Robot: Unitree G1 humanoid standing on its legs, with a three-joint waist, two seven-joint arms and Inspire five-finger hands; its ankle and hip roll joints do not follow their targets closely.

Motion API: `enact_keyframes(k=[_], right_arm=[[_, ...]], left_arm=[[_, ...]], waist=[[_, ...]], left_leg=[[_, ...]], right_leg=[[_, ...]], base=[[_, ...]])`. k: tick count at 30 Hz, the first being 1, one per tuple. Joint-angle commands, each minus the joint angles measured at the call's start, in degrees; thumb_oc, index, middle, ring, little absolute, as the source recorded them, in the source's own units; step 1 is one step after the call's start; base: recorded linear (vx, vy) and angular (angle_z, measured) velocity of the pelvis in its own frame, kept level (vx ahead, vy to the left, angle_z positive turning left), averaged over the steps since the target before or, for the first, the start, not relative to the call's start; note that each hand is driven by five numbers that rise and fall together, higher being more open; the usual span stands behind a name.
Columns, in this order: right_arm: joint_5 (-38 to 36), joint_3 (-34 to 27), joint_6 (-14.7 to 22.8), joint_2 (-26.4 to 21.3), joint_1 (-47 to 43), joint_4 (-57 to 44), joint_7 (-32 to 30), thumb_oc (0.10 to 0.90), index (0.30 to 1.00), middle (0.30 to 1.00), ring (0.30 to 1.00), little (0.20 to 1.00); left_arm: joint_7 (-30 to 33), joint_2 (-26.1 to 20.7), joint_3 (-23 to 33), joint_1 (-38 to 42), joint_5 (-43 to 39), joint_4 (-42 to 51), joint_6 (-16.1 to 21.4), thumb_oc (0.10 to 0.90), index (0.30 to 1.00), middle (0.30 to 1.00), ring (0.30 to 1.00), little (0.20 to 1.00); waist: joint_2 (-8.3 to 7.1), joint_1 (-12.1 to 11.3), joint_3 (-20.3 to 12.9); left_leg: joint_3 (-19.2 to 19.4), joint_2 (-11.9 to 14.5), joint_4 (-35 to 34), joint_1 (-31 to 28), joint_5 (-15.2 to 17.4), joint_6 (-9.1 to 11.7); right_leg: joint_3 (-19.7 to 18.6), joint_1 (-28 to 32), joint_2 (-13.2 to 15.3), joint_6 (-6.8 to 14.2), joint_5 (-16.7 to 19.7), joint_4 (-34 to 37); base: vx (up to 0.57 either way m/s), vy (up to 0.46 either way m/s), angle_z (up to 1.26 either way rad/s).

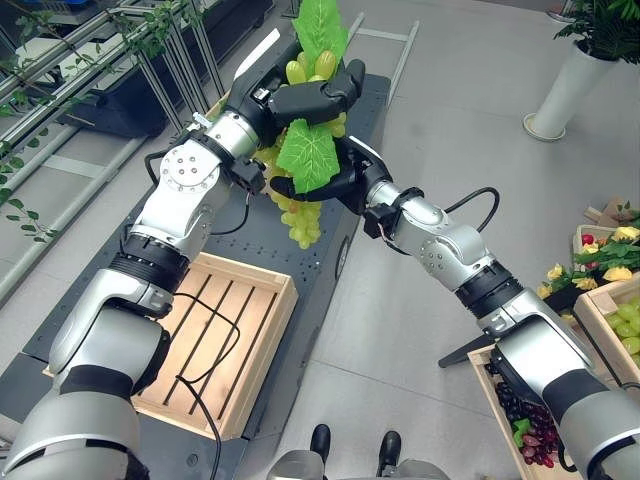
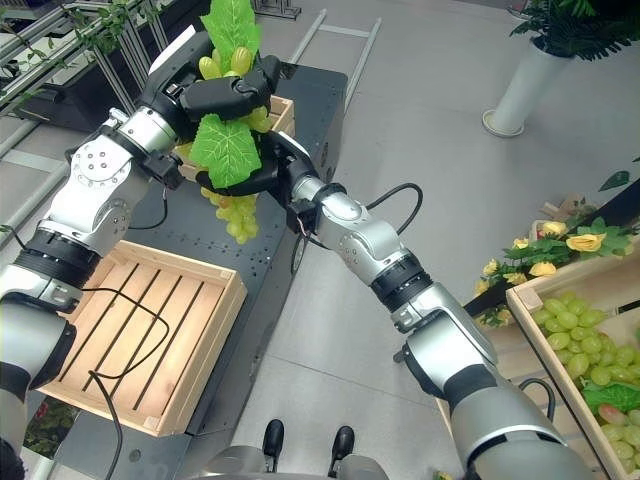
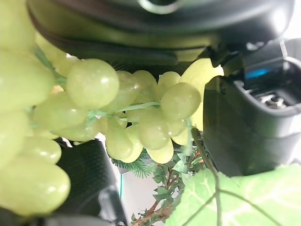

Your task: Pick up the fruits from the basket on one side to the basket on the other side

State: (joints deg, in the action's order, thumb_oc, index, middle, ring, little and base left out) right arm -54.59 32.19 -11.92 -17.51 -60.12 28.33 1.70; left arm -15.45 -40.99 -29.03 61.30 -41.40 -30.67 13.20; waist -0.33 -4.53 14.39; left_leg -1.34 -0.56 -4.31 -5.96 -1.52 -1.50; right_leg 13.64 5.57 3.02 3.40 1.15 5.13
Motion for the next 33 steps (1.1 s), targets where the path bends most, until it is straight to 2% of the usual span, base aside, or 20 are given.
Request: enact_keyframes(k=[1,3,5,6,7,13,32,33], right_arm=[[-5.44,1.98,3.80,4.82,-2.16,5.85,4.60,0.800,0.900,0.900,0.900,0.900],[-6.39,1.61,5.64,5.12,-2.17,5.98,4.51,0.800,0.900,0.900,0.900,0.900],[-7.84,0.30,9.06,5.83,-2.10,5.26,3.95,0.800,0.900,0.900,0.900,0.900],[-7.49,-0.22,10.41,6.04,-1.92,4.84,3.34,0.579,0.568,0.568,0.568,0.568],[-7.33,-0.64,11.33,6.22,-1.95,4.69,2.76,0.400,0.300,0.300,0.300,0.300],[-7.82,-3.26,15.66,7.45,-1.36,3.03,-0.07,0.400,0.300,0.300,0.300,0.300],[-5.52,-4.95,16.76,5.98,2.07,2.69,-4.68,0.400,0.300,0.300,0.300,0.300],[-5.09,-5.16,16.65,5.68,2.75,2.47,-4.89,0.400,0.300,0.300,0.300,0.300]], left_arm=[[1.16,5.04,0.67,7.52,-7.93,-5.22,6.76,0.400,0.300,0.300,0.300,0.300],[1.36,5.23,0.81,7.27,-7.56,-4.75,6.56,0.400,0.300,0.300,0.300,0.300],[1.67,5.30,1.20,6.55,-6.75,-4.62,6.33,0.400,0.300,0.300,0.300,0.300],[1.74,5.33,1.42,6.19,-6.38,-4.67,6.33,0.400,0.300,0.300,0.300,0.300],[1.81,5.34,1.55,6.03,-6.24,-4.88,6.28,0.400,0.300,0.300,0.300,0.300],[2.35,5.52,2.41,5.19,-6.21,-6.80,6.73,0.400,0.300,0.300,0.300,0.300],[3.87,5.81,4.44,2.86,-6.61,-7.64,7.38,0.400,0.300,0.300,0.300,0.300],[4.19,5.67,4.73,2.53,-6.94,-7.61,7.16,0.475,0.413,0.413,0.413,0.413]], waist=[[0.87,-1.59,-16.50],[0.91,-1.63,-16.48],[1.03,-1.66,-16.42],[1.07,-1.65,-16.35],[1.12,-1.65,-16.32],[1.49,-1.36,-16.37],[1.50,-0.52,-15.93],[1.44,-0.35,-15.91]], left_leg=[[-2.00,-2.61,-0.69,2.22,1.93,1.61],[-2.01,-2.58,-0.69,2.19,1.96,1.64],[-2.06,-2.55,-0.69,2.14,2.03,1.63],[-2.10,-2.56,-0.69,2.11,2.08,1.59],[-2.13,-2.58,-0.69,2.10,2.09,1.57],[-1.96,-2.55,-0.69,1.88,2.15,1.49],[-1.07,-2.42,-0.69,1.99,2.13,1.58],[-0.81,-2.36,-0.69,1.97,2.22,1.60]], right_leg=[[-0.29,0.14,-0.33,-1.49,-0.86,-0.13],[-0.29,0.19,-0.35,-1.52,-0.92,-0.13],[-0.41,0.22,-0.42,-1.59,-0.99,-0.13],[-0.49,0.24,-0.43,-1.59,-0.99,-0.13],[-0.53,0.24,-0.43,-1.59,-0.99,-0.13],[-0.86,0.35,-0.38,-1.53,-1.03,-0.13],[-1.50,-0.20,-0.58,-1.38,-0.75,-0.13],[-1.67,-0.30,-0.58,-1.31,-0.71,-0.13]], base=[[0.00,0.000,0.00],[0.00,0.000,0.00],[0.00,0.000,0.00],[0.00,0.000,0.00],[0.00,0.000,0.00],[0.00,0.000,0.00],[0.00,0.000,0.00],[0.00,0.000,0.00]])
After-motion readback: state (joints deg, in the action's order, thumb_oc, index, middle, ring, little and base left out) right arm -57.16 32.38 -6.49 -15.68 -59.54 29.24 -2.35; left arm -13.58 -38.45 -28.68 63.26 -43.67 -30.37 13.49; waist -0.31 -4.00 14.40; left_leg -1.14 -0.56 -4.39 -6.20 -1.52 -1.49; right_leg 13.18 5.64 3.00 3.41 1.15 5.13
